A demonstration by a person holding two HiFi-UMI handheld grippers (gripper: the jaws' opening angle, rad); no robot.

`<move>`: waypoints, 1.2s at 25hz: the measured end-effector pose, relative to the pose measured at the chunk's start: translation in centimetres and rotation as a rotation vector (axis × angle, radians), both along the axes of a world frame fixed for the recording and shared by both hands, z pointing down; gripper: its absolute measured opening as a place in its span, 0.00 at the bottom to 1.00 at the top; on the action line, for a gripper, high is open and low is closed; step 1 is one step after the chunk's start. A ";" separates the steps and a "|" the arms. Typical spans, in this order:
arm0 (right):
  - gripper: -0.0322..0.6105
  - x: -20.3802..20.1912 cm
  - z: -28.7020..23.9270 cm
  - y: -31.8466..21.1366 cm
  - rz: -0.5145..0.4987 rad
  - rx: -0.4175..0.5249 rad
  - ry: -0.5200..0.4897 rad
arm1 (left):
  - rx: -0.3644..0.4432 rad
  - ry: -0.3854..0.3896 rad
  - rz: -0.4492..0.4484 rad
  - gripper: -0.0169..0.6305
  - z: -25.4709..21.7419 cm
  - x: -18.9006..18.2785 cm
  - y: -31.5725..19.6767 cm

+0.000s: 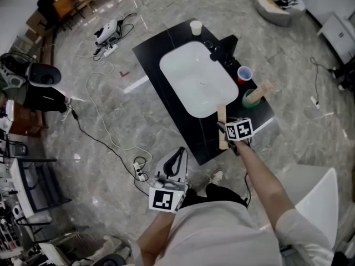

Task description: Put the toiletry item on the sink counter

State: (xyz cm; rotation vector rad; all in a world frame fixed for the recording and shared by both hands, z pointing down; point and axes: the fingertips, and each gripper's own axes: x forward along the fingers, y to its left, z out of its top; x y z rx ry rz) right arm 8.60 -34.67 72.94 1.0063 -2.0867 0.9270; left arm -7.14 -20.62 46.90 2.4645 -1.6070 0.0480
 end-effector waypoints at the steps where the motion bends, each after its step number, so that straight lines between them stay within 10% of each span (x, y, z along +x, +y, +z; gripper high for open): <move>1: 0.37 0.1 0.1 0.0 -0.001 -0.002 0.002 | 0.000 0.001 0.000 0.05 0.0 0.0 -0.1; 30: 0.43 1.3 -4.9 1.9 -0.035 0.144 0.055 | 0.045 0.047 0.070 0.05 -1.0 0.5 -0.4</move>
